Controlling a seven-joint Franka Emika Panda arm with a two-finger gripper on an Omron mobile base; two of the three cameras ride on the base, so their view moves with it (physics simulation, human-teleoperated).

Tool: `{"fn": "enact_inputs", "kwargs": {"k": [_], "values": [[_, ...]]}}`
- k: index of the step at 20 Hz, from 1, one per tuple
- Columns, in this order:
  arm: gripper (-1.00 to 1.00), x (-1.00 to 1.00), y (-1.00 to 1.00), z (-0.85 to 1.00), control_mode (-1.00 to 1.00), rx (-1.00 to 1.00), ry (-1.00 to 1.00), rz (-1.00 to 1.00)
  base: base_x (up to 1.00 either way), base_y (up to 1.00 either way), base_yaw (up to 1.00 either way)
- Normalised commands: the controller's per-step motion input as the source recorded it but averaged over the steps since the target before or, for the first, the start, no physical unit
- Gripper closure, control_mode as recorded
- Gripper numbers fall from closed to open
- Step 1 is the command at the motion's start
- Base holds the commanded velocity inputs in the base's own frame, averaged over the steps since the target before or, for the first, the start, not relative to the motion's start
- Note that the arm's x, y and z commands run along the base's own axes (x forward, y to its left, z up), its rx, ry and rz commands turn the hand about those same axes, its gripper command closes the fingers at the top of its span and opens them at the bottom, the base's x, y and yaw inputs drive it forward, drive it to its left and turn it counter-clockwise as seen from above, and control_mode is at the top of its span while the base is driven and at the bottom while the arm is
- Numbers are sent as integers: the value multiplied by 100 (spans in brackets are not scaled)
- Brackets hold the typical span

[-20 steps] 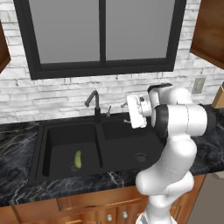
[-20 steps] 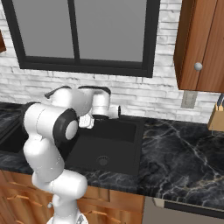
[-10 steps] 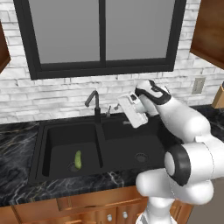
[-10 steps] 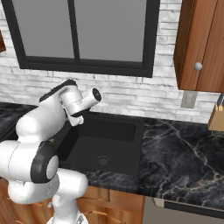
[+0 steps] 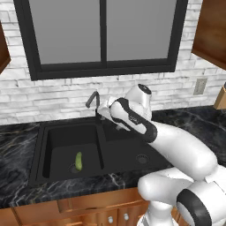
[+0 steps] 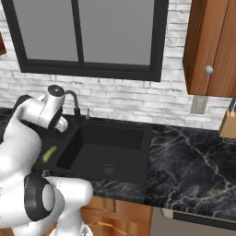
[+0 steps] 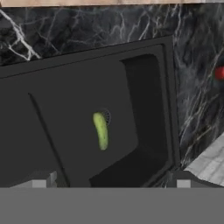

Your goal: Turn on the sink faucet. Then move the cucumber from the counter to the sink. Turn off the sink. Move the vegetable from the sink to the pot next to the stove. Finally move the pot to the rear left burner.

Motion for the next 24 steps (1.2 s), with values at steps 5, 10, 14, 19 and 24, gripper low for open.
{"fn": "enact_inputs", "kwargs": {"k": [5,10,14,19,24], "values": [[-100,-2,38,-5,-100,-18,0,3,0,0,0],[-100,15,30,-9,-100,-10,9,0,0,0,0],[-100,2,61,-28,-100,-19,10,0,0,0,0],[-100,0,48,-35,-100,-18,4,0,0,0,0],[-100,4,12,-28,-100,-8,0,0,0,0,0]]}}
